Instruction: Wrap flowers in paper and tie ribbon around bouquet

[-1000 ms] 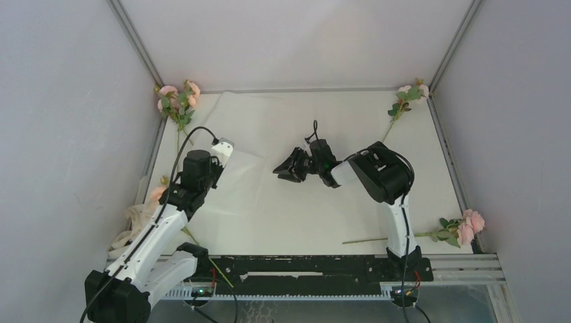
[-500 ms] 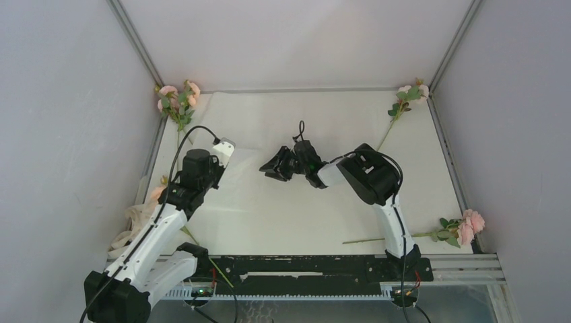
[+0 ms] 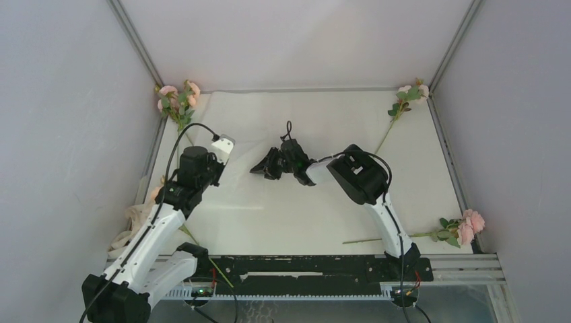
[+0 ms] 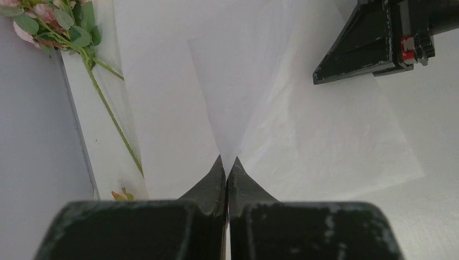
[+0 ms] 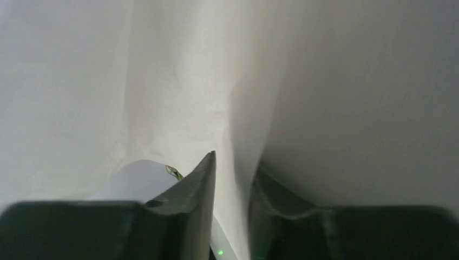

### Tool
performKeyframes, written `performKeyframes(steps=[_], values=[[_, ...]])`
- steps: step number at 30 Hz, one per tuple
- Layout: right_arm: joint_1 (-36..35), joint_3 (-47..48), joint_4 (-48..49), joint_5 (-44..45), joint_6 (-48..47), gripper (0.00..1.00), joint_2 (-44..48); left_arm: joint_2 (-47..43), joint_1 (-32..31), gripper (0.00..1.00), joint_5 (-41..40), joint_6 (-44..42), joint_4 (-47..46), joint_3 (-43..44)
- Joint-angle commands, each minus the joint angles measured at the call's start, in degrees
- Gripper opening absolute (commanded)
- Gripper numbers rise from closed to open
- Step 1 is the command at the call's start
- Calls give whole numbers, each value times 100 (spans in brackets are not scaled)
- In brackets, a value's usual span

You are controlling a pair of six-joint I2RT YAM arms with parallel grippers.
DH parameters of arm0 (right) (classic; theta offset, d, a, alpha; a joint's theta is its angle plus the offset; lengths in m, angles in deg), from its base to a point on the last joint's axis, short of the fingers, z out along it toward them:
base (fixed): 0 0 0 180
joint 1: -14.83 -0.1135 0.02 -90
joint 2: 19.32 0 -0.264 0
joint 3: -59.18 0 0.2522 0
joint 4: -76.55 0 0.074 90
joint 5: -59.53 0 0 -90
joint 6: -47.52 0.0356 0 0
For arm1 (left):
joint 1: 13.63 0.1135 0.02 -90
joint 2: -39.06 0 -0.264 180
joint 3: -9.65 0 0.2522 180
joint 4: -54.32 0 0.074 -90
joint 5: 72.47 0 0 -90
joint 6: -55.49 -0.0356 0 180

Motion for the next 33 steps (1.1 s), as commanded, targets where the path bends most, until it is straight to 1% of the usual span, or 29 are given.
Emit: performKeyframes(steps=[1,2,4,8,12,17,21,24,26,27,29,30,33], values=[[-1,161,-217,-34,-121,19,-17,-125,27,0,116,140,-32,319],[35,157,-287,-15,-216,11,35,-126,25,0,127,138,-16,330],[129,56,-287,2,-373,0,189,-136,24,0,121,121,30,409],[450,-483,-37,37,-521,0,713,-69,60,0,123,53,197,823],[841,-1346,299,129,-697,0,1415,138,62,0,356,117,244,1166],[1486,-2777,871,84,-755,0,2358,411,62,0,888,309,267,1542],[1999,-4003,794,128,-1062,0,3349,636,62,0,1455,484,233,1817],[2227,-4619,303,241,-1441,0,4321,855,62,0,1814,730,115,2010],[2284,-4920,-229,422,-1682,0,4998,999,73,0,1866,1017,0,2119],[2271,-5047,-610,653,-1831,0,5407,1040,109,0,1841,1187,-54,2132],[2140,-5278,-1409,1174,-2044,0,6260,1157,317,0,1907,1587,-181,2064],[1997,-5386,-1959,1490,-2106,0,6725,1227,463,0,1947,1755,-239,1991],[1513,-5653,-3178,2261,-2198,0,7991,1563,942,0,1789,1900,-448,1728]])
